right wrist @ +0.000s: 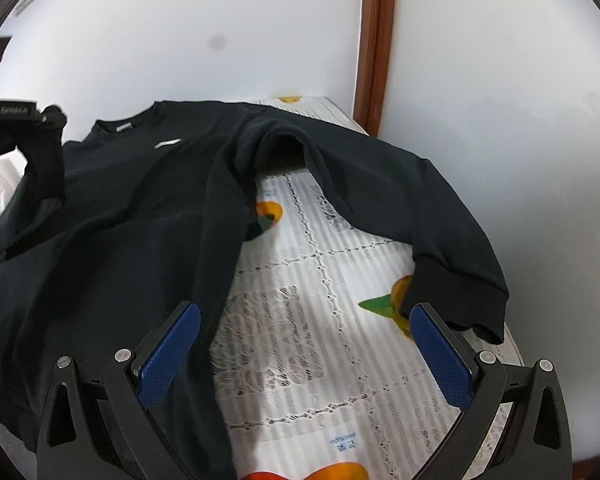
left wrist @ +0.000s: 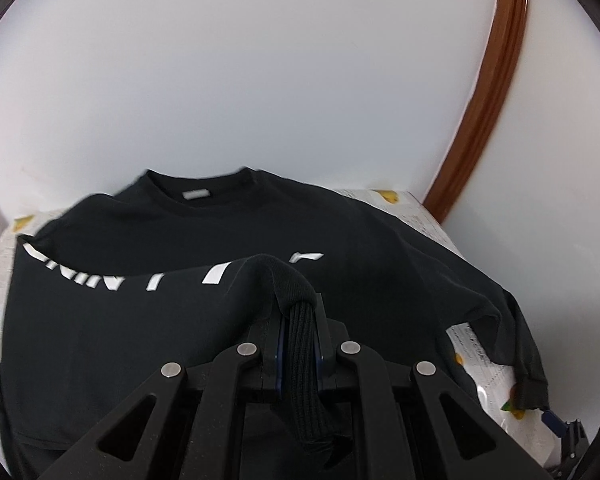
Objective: Fold small clothes
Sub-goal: 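Carry the lettered sleeve across the sweatshirt body and release it, then grasp the other sleeve cuff with the right gripper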
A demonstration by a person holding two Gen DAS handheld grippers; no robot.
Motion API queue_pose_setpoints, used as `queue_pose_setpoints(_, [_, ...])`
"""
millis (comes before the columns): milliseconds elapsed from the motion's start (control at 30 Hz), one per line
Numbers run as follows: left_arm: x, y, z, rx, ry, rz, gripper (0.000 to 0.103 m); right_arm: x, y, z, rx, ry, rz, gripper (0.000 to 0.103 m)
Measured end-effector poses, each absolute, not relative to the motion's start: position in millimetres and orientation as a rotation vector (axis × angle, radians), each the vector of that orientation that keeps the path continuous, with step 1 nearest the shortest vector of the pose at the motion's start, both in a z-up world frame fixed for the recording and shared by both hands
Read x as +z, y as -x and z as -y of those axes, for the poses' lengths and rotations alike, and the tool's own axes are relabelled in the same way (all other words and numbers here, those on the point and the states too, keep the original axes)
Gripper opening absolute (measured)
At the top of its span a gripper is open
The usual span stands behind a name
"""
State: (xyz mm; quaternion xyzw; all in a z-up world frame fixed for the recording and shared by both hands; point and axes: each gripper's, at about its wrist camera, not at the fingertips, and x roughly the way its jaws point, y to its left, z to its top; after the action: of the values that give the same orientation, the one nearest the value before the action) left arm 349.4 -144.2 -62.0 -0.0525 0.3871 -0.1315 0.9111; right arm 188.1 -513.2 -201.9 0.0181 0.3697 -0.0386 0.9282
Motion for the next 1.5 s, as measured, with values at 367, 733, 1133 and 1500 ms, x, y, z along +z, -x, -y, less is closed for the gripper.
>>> queue_pose_setpoints(367, [-59,-328,100,-0.315,0.133,-0.835,0.031,-178,-196,469,-0.033,0.036,-0.722,0.103])
queue_pose_setpoints(733, [-67,-293,-59,-0.098,0.096,-0.845,0.046,-154,-237,364,0.139,0.101,-0.701,0.064])
queue_pose_setpoints(1133, [-144,-293,-190,0.077,0.151,-0.965,0.049,-175,-342,340,0.160,0.034,-0.790,0.064])
queue_pose_setpoints(1500, [-158,-330,-166,-0.028,0.081,-0.919,0.040,-209,-406,327,0.179,-0.020,-0.846,0.044])
